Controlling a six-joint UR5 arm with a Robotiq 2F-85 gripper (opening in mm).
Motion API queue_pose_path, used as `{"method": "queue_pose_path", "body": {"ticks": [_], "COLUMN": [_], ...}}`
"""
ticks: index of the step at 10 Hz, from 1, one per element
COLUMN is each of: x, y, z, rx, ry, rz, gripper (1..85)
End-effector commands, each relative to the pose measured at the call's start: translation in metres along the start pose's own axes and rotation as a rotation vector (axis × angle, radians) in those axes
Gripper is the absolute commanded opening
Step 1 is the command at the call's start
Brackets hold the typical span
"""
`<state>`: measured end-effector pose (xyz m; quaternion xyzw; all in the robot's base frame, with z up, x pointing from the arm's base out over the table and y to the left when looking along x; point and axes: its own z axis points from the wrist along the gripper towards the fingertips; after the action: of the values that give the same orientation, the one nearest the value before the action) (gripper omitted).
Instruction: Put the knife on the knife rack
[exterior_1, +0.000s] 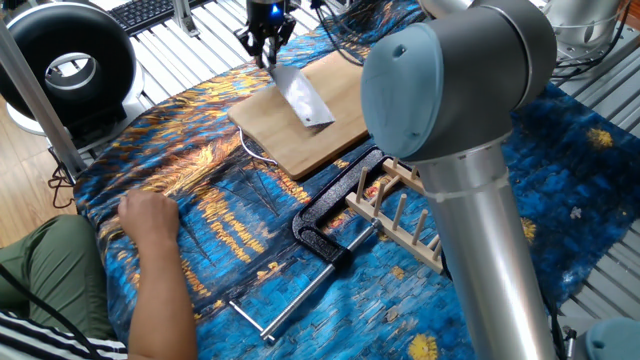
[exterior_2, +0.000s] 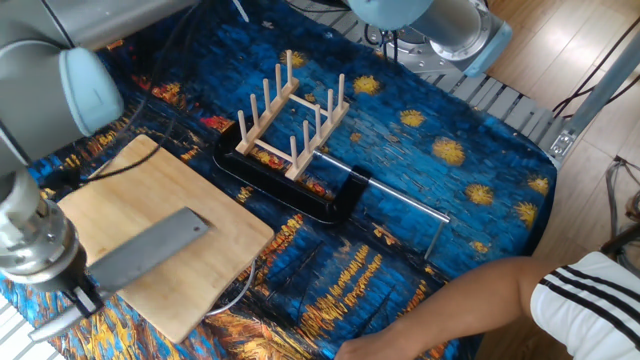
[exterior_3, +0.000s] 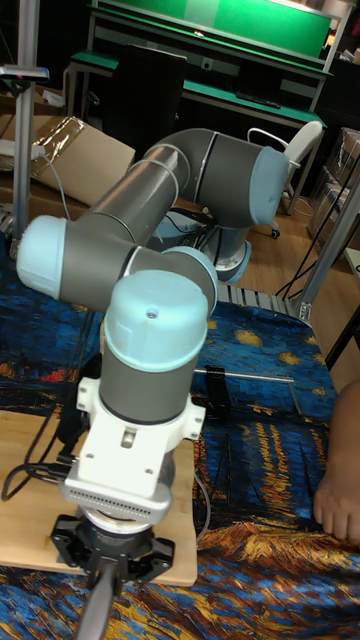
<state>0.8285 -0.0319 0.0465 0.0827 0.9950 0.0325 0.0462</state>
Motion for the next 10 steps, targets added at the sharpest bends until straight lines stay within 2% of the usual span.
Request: {"method": "queue_pose_path", "body": {"ticks": [1,7,10], "x": [0.003,0.003,0.003], "y": [0.023,0.037,0.034], "z": [0.005,0.020,0.027], "rx": [-0.039,-0.056,-0.038], "ry": [-0.018,-0.038,-0.042], "rz": [0.040,0.074,0.075], "gripper": [10.3,10.3,12.0]}}
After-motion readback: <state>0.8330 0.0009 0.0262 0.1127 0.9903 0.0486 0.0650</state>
